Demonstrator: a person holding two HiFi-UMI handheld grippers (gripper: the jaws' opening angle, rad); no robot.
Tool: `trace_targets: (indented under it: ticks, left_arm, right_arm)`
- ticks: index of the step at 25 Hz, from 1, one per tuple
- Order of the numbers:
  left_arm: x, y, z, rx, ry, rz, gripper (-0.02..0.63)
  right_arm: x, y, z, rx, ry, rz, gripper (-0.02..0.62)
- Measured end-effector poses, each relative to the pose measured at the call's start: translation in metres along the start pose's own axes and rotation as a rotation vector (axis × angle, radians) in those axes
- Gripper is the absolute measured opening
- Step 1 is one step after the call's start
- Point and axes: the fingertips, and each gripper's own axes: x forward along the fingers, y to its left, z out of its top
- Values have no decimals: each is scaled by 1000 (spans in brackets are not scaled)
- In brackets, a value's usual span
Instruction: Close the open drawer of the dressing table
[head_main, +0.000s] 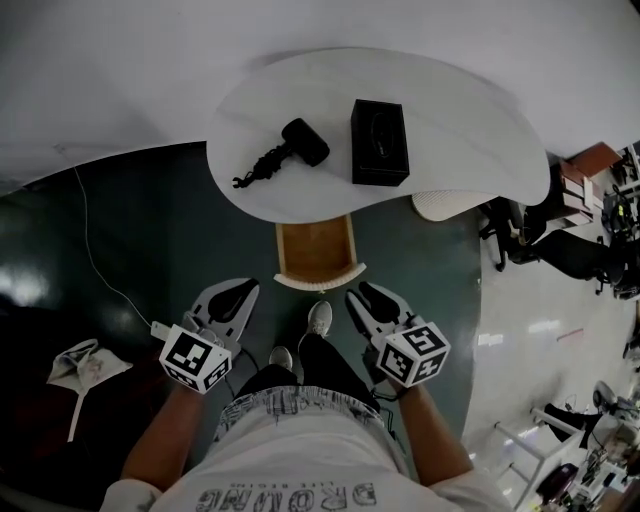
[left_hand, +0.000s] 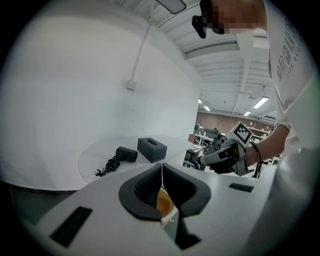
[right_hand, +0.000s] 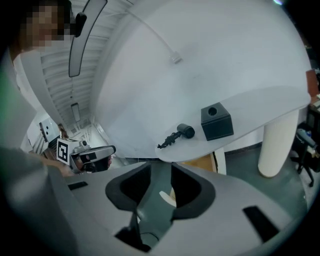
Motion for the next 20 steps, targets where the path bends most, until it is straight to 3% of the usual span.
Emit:
trace_targets:
  ticks: [9,15,20]
  left_arm:
    - [36,13,-12,-13,78,10,21]
    - [57,19,-27,-13,127,-32,21]
    - [73,28,-42,-11,164,-97,21]
  right_arm:
    - [12,-46,-5,56,26,-30,143]
    - [23,-64,-26,60,60,-74,145]
    - [33,-73,-54,121,77,-123,146]
